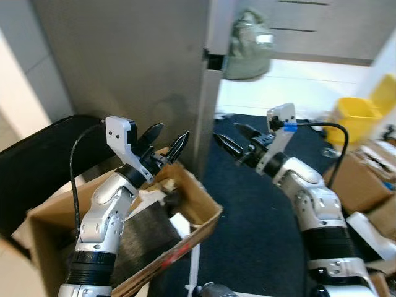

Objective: Picking trash to rubbish bin

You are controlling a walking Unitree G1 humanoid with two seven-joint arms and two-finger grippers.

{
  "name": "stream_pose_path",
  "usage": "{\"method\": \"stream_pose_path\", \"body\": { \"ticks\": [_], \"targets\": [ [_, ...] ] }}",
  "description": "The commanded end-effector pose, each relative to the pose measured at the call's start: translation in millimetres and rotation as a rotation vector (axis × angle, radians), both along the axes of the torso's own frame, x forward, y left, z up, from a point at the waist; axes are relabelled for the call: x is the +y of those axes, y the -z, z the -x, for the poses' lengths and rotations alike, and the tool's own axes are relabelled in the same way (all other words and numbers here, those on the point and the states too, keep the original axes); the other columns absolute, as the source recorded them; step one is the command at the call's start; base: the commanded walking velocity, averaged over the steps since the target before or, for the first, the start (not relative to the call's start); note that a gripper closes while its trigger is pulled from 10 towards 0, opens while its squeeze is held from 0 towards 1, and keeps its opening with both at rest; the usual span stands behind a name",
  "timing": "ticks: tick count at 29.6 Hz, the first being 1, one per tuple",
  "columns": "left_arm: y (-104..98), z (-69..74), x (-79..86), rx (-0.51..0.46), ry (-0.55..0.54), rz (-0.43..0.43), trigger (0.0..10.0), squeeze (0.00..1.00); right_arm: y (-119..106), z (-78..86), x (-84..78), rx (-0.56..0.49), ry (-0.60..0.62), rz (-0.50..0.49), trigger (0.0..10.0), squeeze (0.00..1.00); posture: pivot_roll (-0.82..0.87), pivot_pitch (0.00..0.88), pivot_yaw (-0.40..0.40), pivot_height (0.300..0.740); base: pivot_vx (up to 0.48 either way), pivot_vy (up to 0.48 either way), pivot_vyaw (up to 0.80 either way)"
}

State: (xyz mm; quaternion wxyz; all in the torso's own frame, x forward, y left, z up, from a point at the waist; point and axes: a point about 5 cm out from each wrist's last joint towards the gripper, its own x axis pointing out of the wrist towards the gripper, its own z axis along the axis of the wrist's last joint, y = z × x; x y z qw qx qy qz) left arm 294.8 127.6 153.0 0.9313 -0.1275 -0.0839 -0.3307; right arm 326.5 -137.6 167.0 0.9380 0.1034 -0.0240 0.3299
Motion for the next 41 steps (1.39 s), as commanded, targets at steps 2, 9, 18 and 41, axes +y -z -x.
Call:
{"method": "stream_pose_path", "body": {
  "ticks": [2,9,18,41],
  "targets": [
    [8,0.5,-0.9,0.016,0.005,-0.043,10.0,0.0,14,1.9,8.5,0.026,0.002,0.024,10.0,0.0,0.03,0.0,-0.032,0.74,0.0,0.0,-0.73],
    [10,0.4,-3.4,0.018,0.023,-0.054,10.0,0.0,16,1.4,10.1,0.026,-0.019,0.059,10.0,0.0,0.03,0.0,-0.033,0.74,0.0,0.0,-0.74],
    [12,-0.4,-1.3,0.008,0.001,-0.061,10.0,0.0,17,1.5,9.0,0.031,-0.002,0.056,10.0,0.0,0.03,0.0,-0.032,0.74,0.0,0.0,-0.74],
    [30,15.8,3.2,0.071,0.138,0.143,9.8,0.0,31,12.1,-2.3,0.052,0.0,-0.009,10.0,0.0,0.04,0.0,-0.039,0.74,0.0,0.0,-0.74]
  ]
}}
